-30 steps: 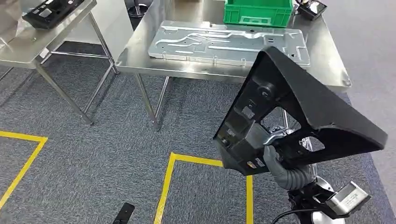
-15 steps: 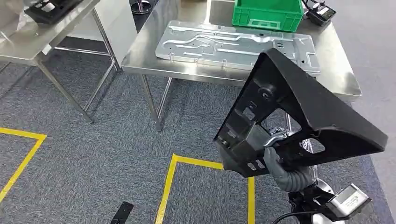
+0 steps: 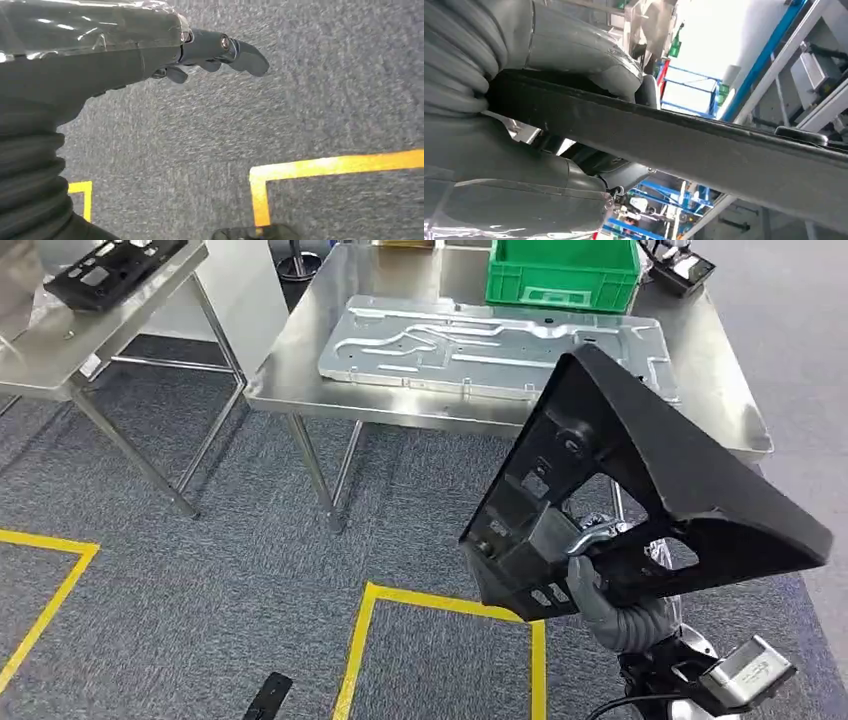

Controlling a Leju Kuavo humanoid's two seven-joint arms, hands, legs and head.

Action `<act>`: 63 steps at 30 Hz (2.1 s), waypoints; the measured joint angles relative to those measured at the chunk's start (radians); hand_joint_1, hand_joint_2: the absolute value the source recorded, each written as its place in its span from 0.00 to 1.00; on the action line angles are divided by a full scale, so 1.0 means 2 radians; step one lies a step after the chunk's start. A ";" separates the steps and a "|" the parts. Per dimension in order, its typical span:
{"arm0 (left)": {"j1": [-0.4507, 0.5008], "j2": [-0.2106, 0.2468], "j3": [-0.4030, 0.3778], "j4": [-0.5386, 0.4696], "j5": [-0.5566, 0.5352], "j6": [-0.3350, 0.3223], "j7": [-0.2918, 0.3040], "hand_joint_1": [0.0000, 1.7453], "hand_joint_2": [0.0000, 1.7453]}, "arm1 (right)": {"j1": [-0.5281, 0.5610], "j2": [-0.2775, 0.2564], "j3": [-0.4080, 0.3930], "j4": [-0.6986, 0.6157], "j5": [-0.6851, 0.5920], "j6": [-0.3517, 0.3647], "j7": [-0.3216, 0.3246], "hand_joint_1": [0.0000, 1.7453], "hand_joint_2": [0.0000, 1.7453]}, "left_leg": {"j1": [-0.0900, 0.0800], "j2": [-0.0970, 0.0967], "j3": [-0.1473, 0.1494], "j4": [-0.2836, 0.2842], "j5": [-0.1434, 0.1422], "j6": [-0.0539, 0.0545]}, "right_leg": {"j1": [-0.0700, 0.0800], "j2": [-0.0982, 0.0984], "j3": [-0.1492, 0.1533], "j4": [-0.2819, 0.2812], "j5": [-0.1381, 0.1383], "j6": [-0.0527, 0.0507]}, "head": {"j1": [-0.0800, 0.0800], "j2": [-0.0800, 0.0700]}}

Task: Take the parts from the cabinet and place them on the table.

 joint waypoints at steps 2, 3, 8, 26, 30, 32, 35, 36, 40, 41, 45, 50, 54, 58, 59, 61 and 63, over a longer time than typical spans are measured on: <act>-0.001 0.000 -0.002 0.000 0.000 0.000 0.000 0.00 1.00 | 0.000 0.000 0.000 -0.001 0.000 0.000 -0.001 1.00 1.00 | -0.006 0.001 0.012 -0.022 -0.012 0.006 | 0.002 0.001 0.001 -0.001 -0.005 0.006 | 0.000 0.000; -0.001 0.000 -0.002 0.000 0.000 0.000 0.001 0.00 1.00 | 0.000 0.000 0.000 -0.001 0.000 0.000 -0.001 1.00 1.00 | -0.007 0.001 0.011 -0.022 -0.012 0.008 | 0.001 0.000 0.001 -0.004 -0.005 0.009 | 0.000 0.000; -0.002 0.000 -0.003 0.000 0.000 0.000 0.001 0.00 1.00 | 0.000 0.000 0.000 -0.003 0.000 0.000 -0.003 1.00 1.00 | -0.003 -0.001 0.034 -0.036 -0.019 0.024 | 0.000 0.000 -0.021 0.056 -0.021 0.020 | 0.000 0.000; 0.000 0.000 -0.005 0.000 0.002 0.000 0.002 0.00 1.00 | 0.003 0.002 -0.003 -0.002 0.000 0.002 -0.004 1.00 1.00 | 0.000 -0.001 -0.014 0.118 -0.112 -0.008 | 0.001 0.001 -0.027 0.001 0.022 -0.008 | 0.000 0.000; 0.001 0.000 -0.005 0.000 0.002 0.000 0.002 0.00 1.00 | 0.003 0.002 -0.003 -0.002 0.000 0.002 -0.004 1.00 1.00 | 0.000 -0.001 -0.006 0.032 -0.037 -0.003 | 0.001 0.002 0.000 0.001 0.003 -0.005 | 0.000 0.000; 0.003 0.001 -0.005 0.000 0.002 0.000 0.002 0.00 1.00 | 0.003 0.002 -0.003 -0.001 0.000 0.003 -0.005 1.00 1.00 | -0.005 0.001 0.005 -0.017 -0.011 0.003 | 0.002 0.001 0.010 0.001 -0.006 0.000 | 0.000 0.000; 0.003 0.001 -0.005 0.000 0.002 0.000 0.002 0.00 1.00 | 0.003 0.001 -0.003 0.000 0.000 0.004 -0.005 1.00 1.00 | -0.007 0.001 0.010 -0.026 -0.014 0.012 | 0.003 0.002 0.013 0.002 -0.006 0.010 | 0.000 0.000; 0.003 0.001 -0.005 0.000 0.002 0.000 0.001 0.00 1.00 | 0.002 0.001 -0.003 0.000 0.000 0.004 -0.005 1.00 1.00 | -0.004 -0.001 0.019 -0.029 -0.014 0.015 | 0.003 0.001 0.016 0.002 -0.007 0.013 | 0.000 0.000; 0.000 0.001 -0.005 0.000 0.002 0.000 0.000 0.00 1.00 | 0.001 0.001 -0.003 0.001 -0.001 0.004 -0.007 1.00 1.00 | -0.003 -0.001 0.037 -0.035 -0.022 0.022 | 0.000 0.001 -0.045 0.106 -0.041 0.019 | 0.000 0.000; 0.001 0.001 -0.005 0.000 0.002 0.000 0.000 0.00 1.00 | 0.003 0.001 -0.003 0.001 -0.001 0.004 -0.007 1.00 1.00 | -0.003 -0.001 0.041 -0.035 -0.026 0.022 | 0.000 0.001 -0.069 0.134 -0.057 0.020 | 0.000 0.000; 0.003 0.001 -0.004 0.000 0.002 0.000 -0.001 0.00 1.00 | 0.003 0.001 -0.003 0.001 -0.001 0.006 -0.008 1.00 1.00 | -0.003 -0.002 0.067 -0.035 -0.044 0.019 | -0.001 0.001 -0.072 0.066 0.006 0.019 | 0.000 0.000; 0.003 0.001 -0.004 0.000 0.003 0.000 -0.002 0.00 1.00 | 0.005 0.001 -0.004 0.000 -0.001 0.007 -0.008 1.00 1.00 | -0.005 -0.004 0.082 -0.029 -0.057 0.003 | 0.001 0.001 -0.056 0.009 0.042 0.004 | 0.001 0.000; 0.002 0.001 -0.004 0.000 0.005 0.000 -0.003 0.00 1.00 | 0.006 0.002 -0.004 -0.006 0.000 0.007 -0.009 1.00 1.00 | -0.003 -0.001 0.053 0.033 -0.087 -0.007 | 0.000 0.001 -0.042 0.006 0.036 -0.009 | 0.000 0.000; 0.007 0.002 -0.004 0.000 0.011 0.001 -0.003 0.00 1.00 | 0.006 0.004 -0.004 -0.005 0.000 0.008 -0.008 1.00 1.00 | -0.002 0.000 -0.015 0.120 -0.112 -0.008 | 0.002 0.002 -0.035 0.007 0.028 -0.011 | 0.000 0.000; 0.008 0.002 -0.004 0.000 0.012 0.001 -0.003 0.00 1.00 | 0.006 0.004 -0.004 -0.005 0.000 0.009 -0.008 1.00 1.00 | -0.003 0.000 -0.009 0.094 -0.091 -0.006 | 0.003 0.002 -0.032 0.007 0.025 -0.011 | 0.000 0.000; 0.008 0.002 -0.004 0.000 0.012 0.002 -0.004 0.00 1.00 | 0.003 0.004 -0.004 -0.005 0.000 0.011 -0.008 1.00 1.00 | -0.007 0.001 0.023 0.007 -0.034 0.006 | 0.007 0.001 -0.022 0.006 0.020 -0.010 | 0.000 0.000; 0.007 0.005 -0.004 0.000 0.013 0.003 -0.005 0.00 1.00 | 0.000 0.005 -0.004 -0.004 0.000 0.011 -0.008 1.00 1.00 | -0.014 0.006 0.031 -0.024 -0.046 0.018 | 0.007 0.001 -0.020 0.005 0.017 -0.007 | 0.000 0.000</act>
